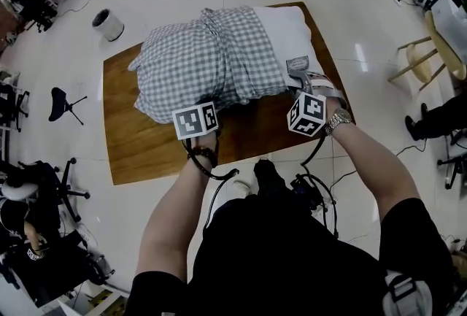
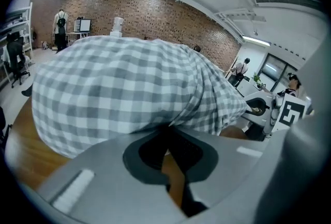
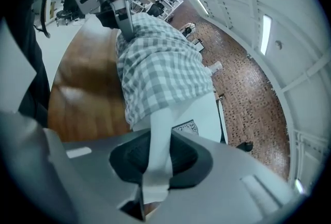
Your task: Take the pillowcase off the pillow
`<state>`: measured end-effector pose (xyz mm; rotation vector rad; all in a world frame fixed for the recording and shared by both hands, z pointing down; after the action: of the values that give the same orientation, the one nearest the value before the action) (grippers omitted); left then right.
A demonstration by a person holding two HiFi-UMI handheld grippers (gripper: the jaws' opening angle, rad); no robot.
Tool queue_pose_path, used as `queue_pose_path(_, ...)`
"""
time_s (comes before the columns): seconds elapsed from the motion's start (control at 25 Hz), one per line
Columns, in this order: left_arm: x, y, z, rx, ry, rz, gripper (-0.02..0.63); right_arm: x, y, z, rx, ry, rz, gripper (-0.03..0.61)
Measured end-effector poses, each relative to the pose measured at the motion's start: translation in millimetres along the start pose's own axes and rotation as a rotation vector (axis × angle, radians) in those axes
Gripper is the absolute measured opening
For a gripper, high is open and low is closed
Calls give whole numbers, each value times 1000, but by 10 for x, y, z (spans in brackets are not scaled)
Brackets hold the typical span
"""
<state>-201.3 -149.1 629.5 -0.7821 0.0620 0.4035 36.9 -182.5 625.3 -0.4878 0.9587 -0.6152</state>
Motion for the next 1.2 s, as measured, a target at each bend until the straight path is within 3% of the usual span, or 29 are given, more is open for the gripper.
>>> queue_pose_path(0.52, -765, 717, 216, 56, 94, -139, 5, 33, 364, 225, 3, 1, 72, 41)
queue_pose_path(0.92, -1075, 1047, 427, 74, 176, -167, 5, 88, 595, 398, -19, -18, 83, 34)
queue_pose_path(1.2, -1169, 1141, 589, 71, 183, -164, 6, -15, 643, 485, -47, -68, 65, 34)
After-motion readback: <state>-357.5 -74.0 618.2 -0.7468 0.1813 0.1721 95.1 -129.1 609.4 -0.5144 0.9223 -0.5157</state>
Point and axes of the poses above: the fingertips, and each gripper's own axes: y backward along the fingers, x to its right, z out of its underside, the point moved 4 cm from there along y, backward along the fingers, and after that the axes turned 11 degrees about -y, right-handed, at the moved point
